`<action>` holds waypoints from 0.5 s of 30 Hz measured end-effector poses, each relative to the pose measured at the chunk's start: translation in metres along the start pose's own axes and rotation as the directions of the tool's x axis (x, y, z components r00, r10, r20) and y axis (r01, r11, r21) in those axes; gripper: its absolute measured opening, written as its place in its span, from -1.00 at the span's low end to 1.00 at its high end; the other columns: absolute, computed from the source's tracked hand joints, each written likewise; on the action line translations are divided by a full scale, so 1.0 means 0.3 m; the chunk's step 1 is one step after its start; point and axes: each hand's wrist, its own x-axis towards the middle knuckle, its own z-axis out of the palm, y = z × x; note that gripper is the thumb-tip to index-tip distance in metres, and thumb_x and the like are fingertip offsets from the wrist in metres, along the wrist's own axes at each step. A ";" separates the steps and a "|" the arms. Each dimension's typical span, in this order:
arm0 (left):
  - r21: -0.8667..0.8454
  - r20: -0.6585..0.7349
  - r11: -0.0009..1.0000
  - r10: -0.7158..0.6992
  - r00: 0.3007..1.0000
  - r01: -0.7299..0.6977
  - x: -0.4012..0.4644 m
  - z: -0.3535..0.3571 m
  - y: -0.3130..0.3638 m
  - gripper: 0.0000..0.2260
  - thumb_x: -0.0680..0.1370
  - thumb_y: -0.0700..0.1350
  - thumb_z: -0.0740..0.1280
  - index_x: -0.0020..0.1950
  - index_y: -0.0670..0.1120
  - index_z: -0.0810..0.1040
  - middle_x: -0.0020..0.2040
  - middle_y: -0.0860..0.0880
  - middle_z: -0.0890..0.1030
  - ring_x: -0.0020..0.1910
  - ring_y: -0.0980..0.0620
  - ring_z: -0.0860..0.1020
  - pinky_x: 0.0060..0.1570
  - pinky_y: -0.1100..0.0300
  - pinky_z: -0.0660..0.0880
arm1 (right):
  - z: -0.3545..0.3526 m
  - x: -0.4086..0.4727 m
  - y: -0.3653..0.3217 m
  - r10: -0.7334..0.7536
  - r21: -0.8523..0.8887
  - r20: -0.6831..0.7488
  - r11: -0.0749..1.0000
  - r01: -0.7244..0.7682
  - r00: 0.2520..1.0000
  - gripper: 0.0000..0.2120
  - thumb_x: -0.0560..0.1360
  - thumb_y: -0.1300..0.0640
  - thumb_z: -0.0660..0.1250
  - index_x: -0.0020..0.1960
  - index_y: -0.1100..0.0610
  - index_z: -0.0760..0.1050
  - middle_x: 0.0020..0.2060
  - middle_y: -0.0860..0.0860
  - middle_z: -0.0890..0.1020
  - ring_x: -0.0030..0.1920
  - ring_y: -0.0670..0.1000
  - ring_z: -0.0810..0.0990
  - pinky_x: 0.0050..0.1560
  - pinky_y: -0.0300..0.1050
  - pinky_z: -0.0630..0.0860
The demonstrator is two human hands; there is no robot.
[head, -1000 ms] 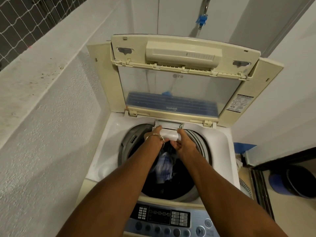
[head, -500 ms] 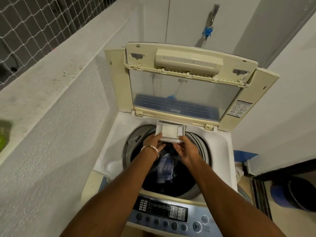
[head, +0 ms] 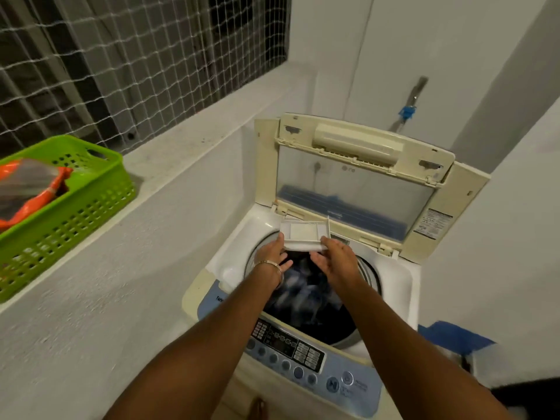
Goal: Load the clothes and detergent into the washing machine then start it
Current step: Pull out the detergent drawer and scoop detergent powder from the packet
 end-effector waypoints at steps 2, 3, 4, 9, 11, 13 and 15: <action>-0.010 -0.018 0.999 0.049 0.999 -0.049 -0.048 -0.017 0.027 -0.59 0.56 0.07 0.32 0.30 -0.16 0.50 0.27 -0.15 0.56 0.20 -0.10 0.56 0.01 0.05 0.55 | 0.035 -0.027 -0.024 -0.002 -0.007 0.032 1.000 0.003 0.999 -0.63 0.47 0.21 0.45 0.22 0.30 0.47 0.09 0.25 0.62 0.09 0.18 0.65 -0.04 -0.02 0.66; -0.023 -0.032 0.997 0.074 0.997 -0.075 -0.071 -0.026 0.043 -0.60 0.56 0.08 0.32 0.25 -0.17 0.52 0.23 -0.14 0.58 0.11 -0.08 0.59 -0.01 0.05 0.56 | 0.055 -0.038 -0.035 -0.011 -0.012 0.044 1.000 0.012 0.999 -0.62 0.47 0.22 0.45 0.23 0.30 0.47 0.08 0.24 0.63 0.07 0.17 0.66 -0.07 -0.03 0.67; -0.038 -0.053 0.994 0.103 0.993 -0.105 -0.101 -0.040 0.063 -0.62 0.55 0.08 0.32 0.21 -0.17 0.54 0.19 -0.14 0.60 0.00 -0.05 0.61 -0.06 0.07 0.58 | 0.082 -0.058 -0.046 -0.019 -0.019 0.072 1.000 0.021 0.997 -0.62 0.47 0.22 0.45 0.23 0.31 0.46 0.06 0.24 0.63 0.04 0.15 0.66 -0.10 -0.05 0.67; -0.058 -0.123 0.980 0.184 0.975 -0.192 -0.177 -0.085 0.165 -0.70 0.55 0.08 0.33 0.05 -0.16 0.55 0.01 -0.09 0.56 -0.08 -0.03 0.52 -0.11 0.12 0.54 | 0.215 -0.085 -0.091 -0.036 -0.077 0.159 0.996 0.048 0.987 -0.61 0.47 0.20 0.45 0.23 0.32 0.48 0.07 0.25 0.63 0.03 0.17 0.67 -0.11 -0.04 0.67; -0.077 -0.151 0.971 0.213 0.965 -0.227 -0.201 -0.108 0.219 -0.72 0.53 0.08 0.35 -0.11 -0.14 0.55 -0.09 -0.08 0.56 -0.18 0.00 0.51 -0.14 0.14 0.54 | 0.284 -0.102 -0.109 -0.040 -0.090 0.207 0.994 0.059 0.978 -0.63 0.48 0.18 0.44 0.21 0.32 0.49 0.00 0.23 0.61 -0.09 0.12 0.67 -0.08 -0.03 0.67; -0.098 -0.185 0.958 0.249 0.951 -0.270 -0.216 -0.135 0.280 -0.74 0.51 0.07 0.39 -0.19 -0.11 0.54 -0.21 -0.06 0.55 -0.30 0.03 0.48 -0.25 0.19 0.51 | 0.361 -0.120 -0.129 -0.051 -0.114 0.238 0.990 0.081 0.970 -0.72 0.48 0.17 0.43 0.13 0.28 0.50 -0.08 0.19 0.58 -0.26 0.05 0.63 -0.11 -0.06 0.67; -0.111 -0.213 0.941 0.291 0.933 -0.319 -0.231 -0.159 0.345 -0.74 0.48 0.05 0.43 -0.21 -0.13 0.55 -0.29 -0.07 0.53 -0.38 0.04 0.46 -0.32 0.20 0.48 | 0.443 -0.132 -0.153 -0.053 -0.138 0.259 0.986 0.091 0.965 -0.78 0.49 0.17 0.42 0.07 0.24 0.49 -0.11 0.17 0.58 -0.31 0.03 0.63 -0.17 -0.09 0.68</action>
